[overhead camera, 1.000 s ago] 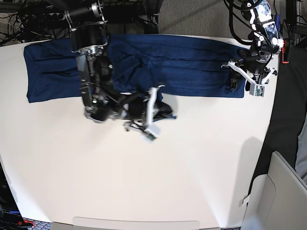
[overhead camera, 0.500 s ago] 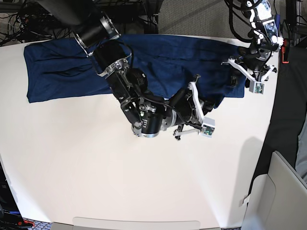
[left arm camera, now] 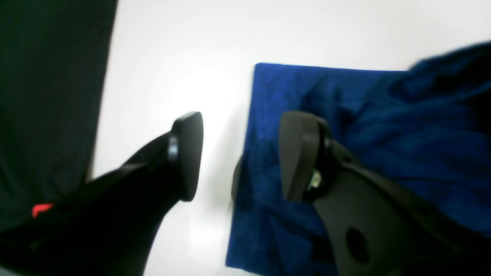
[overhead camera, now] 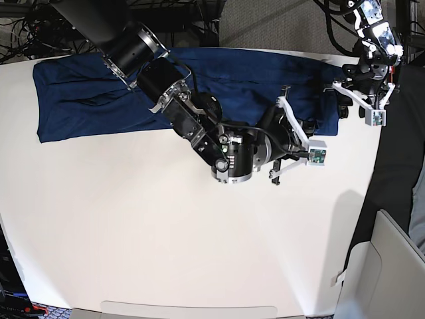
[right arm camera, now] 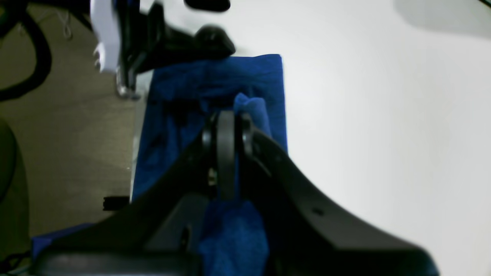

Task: Fold the T-shirt properly
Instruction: 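Lay the sleeve across the strip toward the left gripper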

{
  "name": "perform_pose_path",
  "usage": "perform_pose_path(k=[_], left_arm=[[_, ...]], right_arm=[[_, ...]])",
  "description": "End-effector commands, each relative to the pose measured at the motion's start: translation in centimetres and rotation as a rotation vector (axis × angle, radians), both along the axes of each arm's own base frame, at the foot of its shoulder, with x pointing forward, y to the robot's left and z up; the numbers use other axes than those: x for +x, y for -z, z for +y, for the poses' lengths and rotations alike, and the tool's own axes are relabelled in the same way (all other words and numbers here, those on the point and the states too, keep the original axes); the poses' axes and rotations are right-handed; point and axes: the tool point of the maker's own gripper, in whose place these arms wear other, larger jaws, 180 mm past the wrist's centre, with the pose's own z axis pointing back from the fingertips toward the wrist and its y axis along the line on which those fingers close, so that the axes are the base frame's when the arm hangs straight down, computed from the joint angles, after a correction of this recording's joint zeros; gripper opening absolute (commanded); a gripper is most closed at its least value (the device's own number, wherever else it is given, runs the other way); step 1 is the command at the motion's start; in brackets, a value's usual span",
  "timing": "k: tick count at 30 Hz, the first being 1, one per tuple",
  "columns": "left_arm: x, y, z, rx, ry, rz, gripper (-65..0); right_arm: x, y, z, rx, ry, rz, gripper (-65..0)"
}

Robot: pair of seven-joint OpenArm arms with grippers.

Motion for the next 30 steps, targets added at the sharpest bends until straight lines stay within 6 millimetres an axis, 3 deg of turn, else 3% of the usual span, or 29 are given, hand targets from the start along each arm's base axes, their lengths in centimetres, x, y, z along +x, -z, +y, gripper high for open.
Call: perform_pose_path(k=[1,12,18,21,24,27,30], left_arm=[[0.5,-1.3,0.8,0.018,-0.009,-0.049,-33.7],[-0.1,-1.0,0.9,0.005,-0.034,-0.045,-33.7],[-0.2,-0.9,0.7,-0.002,-0.036,-0.043,-33.7],[-0.2,-0.8,0.7,-0.001,-0.037,-0.041,-33.7],[-0.3,-0.7,0.7,-0.002,-0.037,-0.034,-33.7],[-0.3,-0.6,0.7,-0.003,-0.037,-0.029,-33.5],[-0.3,-0.5,0.5,-0.008,-0.032,-0.026,-33.3]], right_arm=[[-0.2,-2.0,1.2,0.055,-0.036,-0.030,-64.3],[-3.9,0.5,2.0,0.007,-0.119,0.010,-63.0],[-3.4,-0.2,2.1,0.065,-0.082,0.032,-38.8],[-0.4,-1.4,1.0,0.118,0.023,0.041,-37.1],[4.5,-3.0,-1.7,0.184,0.197,0.043,-40.1],[9.2,-2.3,-8.4,0.153,0.392,0.000,-43.2],[11.0,-1.4,-15.2,0.095,0.514,-0.060,-44.2]])
